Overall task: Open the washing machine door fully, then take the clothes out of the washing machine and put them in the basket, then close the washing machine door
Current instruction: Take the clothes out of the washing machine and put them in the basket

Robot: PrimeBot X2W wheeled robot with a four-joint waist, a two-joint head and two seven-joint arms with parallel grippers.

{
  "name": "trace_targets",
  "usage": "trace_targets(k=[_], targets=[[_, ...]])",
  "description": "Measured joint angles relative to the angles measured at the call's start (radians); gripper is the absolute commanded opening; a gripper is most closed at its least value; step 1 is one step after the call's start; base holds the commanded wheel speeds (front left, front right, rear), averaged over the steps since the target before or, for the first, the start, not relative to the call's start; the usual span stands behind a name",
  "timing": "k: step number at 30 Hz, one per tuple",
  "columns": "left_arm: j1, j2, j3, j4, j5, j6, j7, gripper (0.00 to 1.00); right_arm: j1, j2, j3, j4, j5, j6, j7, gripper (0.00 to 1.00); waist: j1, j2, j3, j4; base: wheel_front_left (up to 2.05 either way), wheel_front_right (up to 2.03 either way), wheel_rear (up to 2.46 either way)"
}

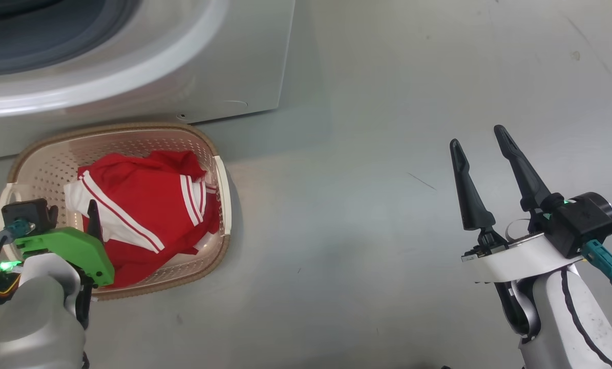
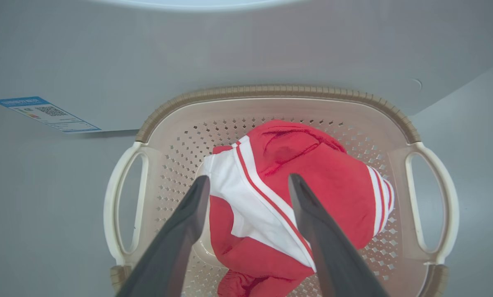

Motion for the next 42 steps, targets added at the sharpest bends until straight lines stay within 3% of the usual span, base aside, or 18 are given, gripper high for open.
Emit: trace_targets(k=[20, 29, 42], targets=[[0.049, -0.055, -0.083, -0.122, 0.046, -0.042, -0.055, 1.0, 0.058, 0.002, -0.018, 0.074, 0.025, 0.0, 0.0, 1.0, 0.0, 0.0, -0.242, 0.062, 0.0, 0.0, 0.0], [0.123, -0.068, -0.088, -0.356, 0.04, -0.043, -0.055, 1.0, 0.106, 0.002, -0.031, 0.077, 0.028, 0.0, 0.0, 1.0, 0.0, 0.0, -0.352, 0.099, 0.0, 0.0, 0.0], [0.292, -0.085, -0.086, -0.57, 0.022, -0.044, -0.055, 1.0, 0.149, 0.002, -0.037, 0.075, 0.035, 0.0, 0.0, 1.0, 0.0, 0.0, -0.431, 0.117, 0.0, 0.0, 0.0]])
